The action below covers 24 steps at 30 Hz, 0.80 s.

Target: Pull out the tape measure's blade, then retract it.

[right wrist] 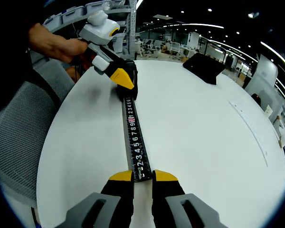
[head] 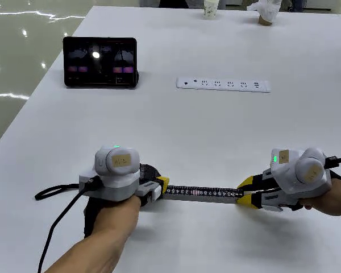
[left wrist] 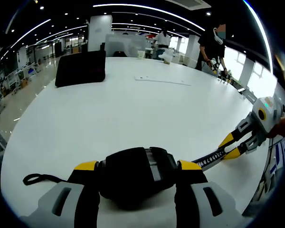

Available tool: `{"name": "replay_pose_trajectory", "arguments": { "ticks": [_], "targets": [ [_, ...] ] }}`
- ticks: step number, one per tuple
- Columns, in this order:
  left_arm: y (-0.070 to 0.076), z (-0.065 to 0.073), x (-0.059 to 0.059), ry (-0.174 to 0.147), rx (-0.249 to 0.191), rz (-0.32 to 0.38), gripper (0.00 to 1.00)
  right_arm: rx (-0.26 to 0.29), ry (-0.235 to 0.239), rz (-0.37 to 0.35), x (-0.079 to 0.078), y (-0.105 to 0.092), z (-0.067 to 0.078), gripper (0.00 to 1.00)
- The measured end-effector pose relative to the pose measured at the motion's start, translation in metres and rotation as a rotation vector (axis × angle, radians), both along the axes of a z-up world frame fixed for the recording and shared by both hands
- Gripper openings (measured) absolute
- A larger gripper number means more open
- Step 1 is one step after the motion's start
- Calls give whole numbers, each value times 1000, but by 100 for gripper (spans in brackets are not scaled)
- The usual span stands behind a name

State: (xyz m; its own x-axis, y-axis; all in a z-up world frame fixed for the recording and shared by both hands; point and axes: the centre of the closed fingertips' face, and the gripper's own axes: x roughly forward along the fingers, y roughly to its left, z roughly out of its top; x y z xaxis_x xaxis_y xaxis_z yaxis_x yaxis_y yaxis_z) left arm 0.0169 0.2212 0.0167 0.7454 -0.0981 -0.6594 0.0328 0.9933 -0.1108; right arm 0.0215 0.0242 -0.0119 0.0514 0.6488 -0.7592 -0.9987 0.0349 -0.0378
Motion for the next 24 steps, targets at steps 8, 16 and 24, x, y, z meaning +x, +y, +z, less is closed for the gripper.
{"name": "replay_pose_trajectory", "arguments": {
  "ticks": [8, 16, 24],
  "targets": [
    [0, 0, 1, 3, -7, 2, 59, 5, -1, 12, 0, 15, 0, 11],
    [1, 0, 2, 5, -13, 2, 59, 17, 3, 15, -2, 28, -1, 11],
    [1, 0, 2, 8, -18, 4, 59, 27, 4, 24, -2, 42, -1, 11]
  ]
}}
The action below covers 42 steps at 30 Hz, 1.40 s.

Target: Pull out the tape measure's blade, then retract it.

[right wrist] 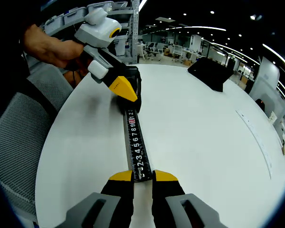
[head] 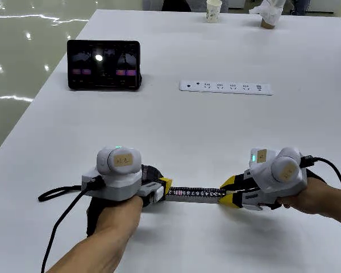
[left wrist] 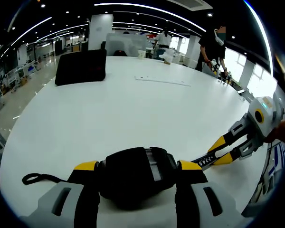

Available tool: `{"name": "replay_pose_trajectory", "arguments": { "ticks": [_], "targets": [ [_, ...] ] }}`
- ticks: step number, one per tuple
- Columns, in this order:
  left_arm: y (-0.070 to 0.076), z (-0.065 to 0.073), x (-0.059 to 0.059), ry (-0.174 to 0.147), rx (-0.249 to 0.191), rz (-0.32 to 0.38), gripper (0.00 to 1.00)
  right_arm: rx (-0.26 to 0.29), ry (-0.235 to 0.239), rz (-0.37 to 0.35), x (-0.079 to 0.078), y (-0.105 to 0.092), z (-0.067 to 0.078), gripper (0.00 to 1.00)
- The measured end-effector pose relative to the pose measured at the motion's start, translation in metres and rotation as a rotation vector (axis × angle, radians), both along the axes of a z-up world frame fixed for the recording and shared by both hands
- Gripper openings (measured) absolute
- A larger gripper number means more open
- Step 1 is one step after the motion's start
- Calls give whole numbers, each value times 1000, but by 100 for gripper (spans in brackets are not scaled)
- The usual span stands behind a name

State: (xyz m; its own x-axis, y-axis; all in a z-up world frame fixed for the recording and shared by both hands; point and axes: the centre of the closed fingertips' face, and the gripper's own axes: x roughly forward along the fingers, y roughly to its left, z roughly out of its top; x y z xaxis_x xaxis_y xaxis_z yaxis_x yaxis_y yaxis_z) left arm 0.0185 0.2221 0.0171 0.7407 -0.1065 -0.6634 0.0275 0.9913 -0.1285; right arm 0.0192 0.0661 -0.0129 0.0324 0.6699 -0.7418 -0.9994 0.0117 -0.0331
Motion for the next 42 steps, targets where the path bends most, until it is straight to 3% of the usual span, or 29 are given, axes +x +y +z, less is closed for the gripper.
{"name": "replay_pose_trajectory", "arguments": {
  "ticks": [42],
  "targets": [
    [2, -1, 2, 16, -41, 0, 60, 54, 16, 67, -10, 76, 1, 11]
  ]
}}
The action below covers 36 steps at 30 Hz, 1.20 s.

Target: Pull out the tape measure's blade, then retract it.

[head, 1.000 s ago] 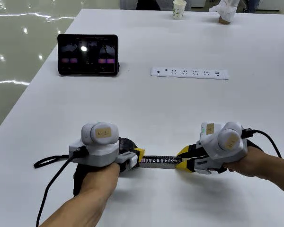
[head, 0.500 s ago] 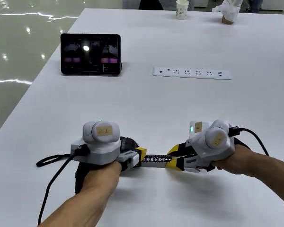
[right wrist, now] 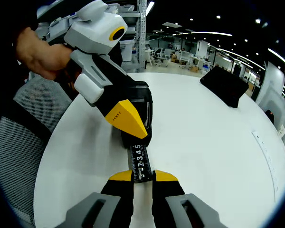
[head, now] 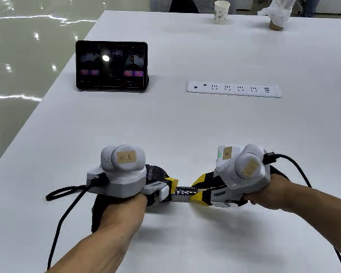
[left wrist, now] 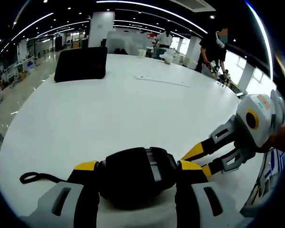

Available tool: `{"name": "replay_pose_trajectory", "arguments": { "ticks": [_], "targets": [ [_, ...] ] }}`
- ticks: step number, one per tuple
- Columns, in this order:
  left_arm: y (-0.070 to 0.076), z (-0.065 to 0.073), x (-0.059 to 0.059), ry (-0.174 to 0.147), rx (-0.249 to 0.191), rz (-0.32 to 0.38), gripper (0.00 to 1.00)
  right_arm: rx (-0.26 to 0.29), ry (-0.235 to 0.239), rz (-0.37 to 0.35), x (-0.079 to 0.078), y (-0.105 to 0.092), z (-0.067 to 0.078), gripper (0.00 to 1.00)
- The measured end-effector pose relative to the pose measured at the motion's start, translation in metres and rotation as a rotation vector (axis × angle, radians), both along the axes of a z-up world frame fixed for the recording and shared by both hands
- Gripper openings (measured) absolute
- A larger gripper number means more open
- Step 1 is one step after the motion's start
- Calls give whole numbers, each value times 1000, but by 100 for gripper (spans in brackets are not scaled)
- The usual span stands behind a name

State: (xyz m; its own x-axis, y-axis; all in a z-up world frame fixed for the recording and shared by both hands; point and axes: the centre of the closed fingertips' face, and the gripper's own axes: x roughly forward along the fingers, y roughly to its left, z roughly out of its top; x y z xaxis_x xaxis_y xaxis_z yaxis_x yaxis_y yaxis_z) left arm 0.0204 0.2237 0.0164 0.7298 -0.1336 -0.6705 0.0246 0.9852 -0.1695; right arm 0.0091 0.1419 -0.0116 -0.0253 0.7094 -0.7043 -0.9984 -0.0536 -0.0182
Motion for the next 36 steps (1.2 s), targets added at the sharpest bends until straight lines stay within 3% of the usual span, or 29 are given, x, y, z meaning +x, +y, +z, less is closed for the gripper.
{"name": "replay_pose_trajectory", "arguments": {
  "ticks": [27, 36],
  "targets": [
    [1, -2, 1, 8, -15, 1, 60, 16, 3, 31, -7, 32, -1, 11],
    [0, -5, 1, 14, -10, -7, 61, 4, -22, 50, -7, 33, -3, 12]
  ]
}}
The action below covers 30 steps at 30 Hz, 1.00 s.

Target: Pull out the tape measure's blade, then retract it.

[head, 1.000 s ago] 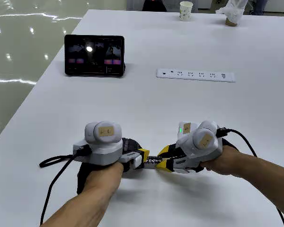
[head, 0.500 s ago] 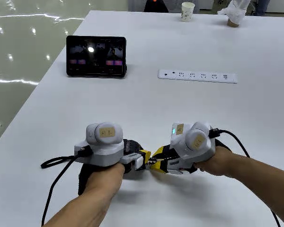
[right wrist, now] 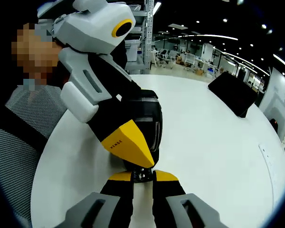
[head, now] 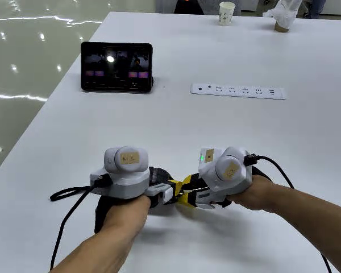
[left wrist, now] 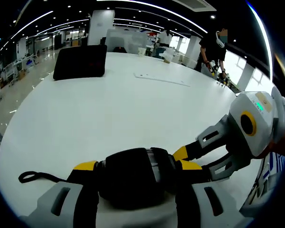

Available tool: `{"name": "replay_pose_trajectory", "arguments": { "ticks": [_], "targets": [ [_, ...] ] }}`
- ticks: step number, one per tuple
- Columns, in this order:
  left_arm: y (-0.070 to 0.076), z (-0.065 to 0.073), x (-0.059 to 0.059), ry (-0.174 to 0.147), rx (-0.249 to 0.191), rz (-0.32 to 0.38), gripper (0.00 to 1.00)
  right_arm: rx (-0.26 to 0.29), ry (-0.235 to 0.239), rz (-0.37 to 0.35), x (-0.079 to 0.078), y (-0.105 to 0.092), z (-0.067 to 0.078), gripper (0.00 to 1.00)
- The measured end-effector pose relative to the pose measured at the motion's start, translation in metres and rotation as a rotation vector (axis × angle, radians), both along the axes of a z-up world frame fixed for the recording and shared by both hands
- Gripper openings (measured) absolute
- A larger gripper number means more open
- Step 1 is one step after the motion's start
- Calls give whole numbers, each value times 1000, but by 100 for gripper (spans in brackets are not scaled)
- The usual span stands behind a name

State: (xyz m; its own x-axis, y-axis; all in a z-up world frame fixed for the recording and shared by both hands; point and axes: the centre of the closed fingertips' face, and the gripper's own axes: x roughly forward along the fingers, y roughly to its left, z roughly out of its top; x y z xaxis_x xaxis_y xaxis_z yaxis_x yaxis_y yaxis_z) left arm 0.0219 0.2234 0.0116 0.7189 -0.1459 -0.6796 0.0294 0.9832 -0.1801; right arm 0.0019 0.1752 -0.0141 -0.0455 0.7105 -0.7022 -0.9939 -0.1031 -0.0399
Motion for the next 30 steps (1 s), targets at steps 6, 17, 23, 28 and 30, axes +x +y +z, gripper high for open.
{"name": "replay_pose_trajectory", "arguments": {
  "ticks": [6, 17, 23, 28, 30],
  "targets": [
    [-1, 0, 1, -3, 6, -5, 62, -9, 1, -2, 0, 0, 0, 12],
    [-2, 0, 2, 19, 1, -17, 63, -36, 4, -16, 1, 0, -1, 14],
    [-3, 1, 0, 25, 8, -36, 64, -43, 4, -30, 2, -5, 0, 18],
    [-3, 3, -2, 22, 15, -54, 63, -44, 3, -53, 5, -12, 3, 21],
    [-2, 5, -3, 17, 20, -63, 63, -46, 2, -69, 6, -16, 4, 22]
  ]
}}
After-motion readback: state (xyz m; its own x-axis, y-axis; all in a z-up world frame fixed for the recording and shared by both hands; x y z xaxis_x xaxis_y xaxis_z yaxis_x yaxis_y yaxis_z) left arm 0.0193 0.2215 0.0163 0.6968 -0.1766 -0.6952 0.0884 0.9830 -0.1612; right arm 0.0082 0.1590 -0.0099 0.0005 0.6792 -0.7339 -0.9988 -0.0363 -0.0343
